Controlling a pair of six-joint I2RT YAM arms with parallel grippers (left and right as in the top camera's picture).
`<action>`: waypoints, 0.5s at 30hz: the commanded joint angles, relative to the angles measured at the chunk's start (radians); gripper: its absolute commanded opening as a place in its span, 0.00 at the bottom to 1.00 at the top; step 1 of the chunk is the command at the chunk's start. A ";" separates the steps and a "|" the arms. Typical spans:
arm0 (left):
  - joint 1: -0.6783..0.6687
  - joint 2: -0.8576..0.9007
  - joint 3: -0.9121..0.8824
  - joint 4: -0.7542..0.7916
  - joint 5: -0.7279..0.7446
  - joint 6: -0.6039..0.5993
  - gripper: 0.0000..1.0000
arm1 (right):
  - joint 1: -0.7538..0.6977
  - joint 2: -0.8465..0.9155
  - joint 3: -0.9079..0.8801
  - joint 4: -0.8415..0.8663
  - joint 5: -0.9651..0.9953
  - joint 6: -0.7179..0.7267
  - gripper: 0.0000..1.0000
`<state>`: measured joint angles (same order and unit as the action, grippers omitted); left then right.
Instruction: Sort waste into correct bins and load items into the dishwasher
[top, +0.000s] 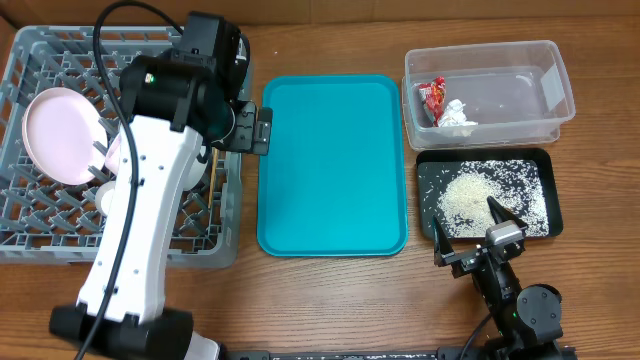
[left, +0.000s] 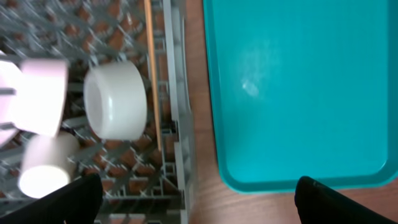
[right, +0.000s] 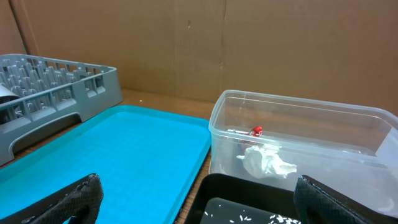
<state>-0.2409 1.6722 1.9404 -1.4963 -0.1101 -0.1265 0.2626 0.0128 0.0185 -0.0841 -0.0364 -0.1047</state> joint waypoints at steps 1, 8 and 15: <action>-0.016 -0.132 0.007 0.060 -0.101 0.026 1.00 | 0.003 -0.007 -0.010 0.002 0.010 -0.001 1.00; 0.014 -0.438 -0.285 0.535 -0.118 0.105 1.00 | 0.003 -0.007 -0.010 0.002 0.010 -0.001 1.00; 0.196 -0.741 -0.654 0.716 0.036 0.100 1.00 | 0.003 -0.007 -0.010 0.002 0.010 -0.001 1.00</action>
<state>-0.1253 1.0409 1.4376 -0.8181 -0.1722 -0.0475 0.2626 0.0132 0.0185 -0.0872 -0.0364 -0.1047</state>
